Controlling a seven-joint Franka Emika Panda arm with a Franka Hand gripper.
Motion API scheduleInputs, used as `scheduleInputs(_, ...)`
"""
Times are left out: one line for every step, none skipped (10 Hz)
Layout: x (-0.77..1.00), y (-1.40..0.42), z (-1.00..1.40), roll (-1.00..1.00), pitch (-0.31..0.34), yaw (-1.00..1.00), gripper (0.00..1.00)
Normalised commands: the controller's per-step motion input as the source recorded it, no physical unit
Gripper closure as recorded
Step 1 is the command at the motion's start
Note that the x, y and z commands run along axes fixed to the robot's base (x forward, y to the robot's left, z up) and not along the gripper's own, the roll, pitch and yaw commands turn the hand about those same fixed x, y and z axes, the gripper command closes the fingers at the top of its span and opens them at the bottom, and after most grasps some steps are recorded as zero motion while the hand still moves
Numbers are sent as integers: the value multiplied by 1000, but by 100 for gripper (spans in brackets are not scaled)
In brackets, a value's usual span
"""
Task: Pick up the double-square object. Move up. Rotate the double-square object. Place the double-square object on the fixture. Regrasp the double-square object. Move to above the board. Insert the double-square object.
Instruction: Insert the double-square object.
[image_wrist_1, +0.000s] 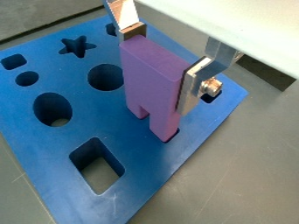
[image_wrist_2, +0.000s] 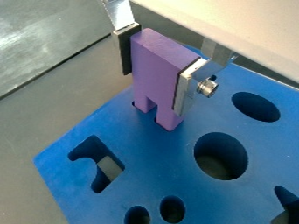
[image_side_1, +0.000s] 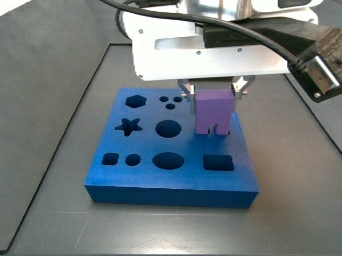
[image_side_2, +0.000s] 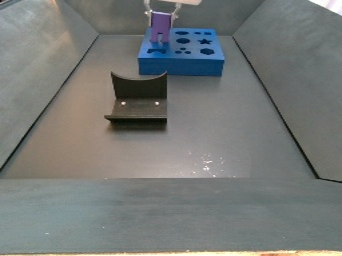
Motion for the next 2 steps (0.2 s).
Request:
scheduleInputs(0, 0, 0, 0, 0, 0, 0)
scheduleInputs(0, 0, 0, 0, 0, 0, 0)
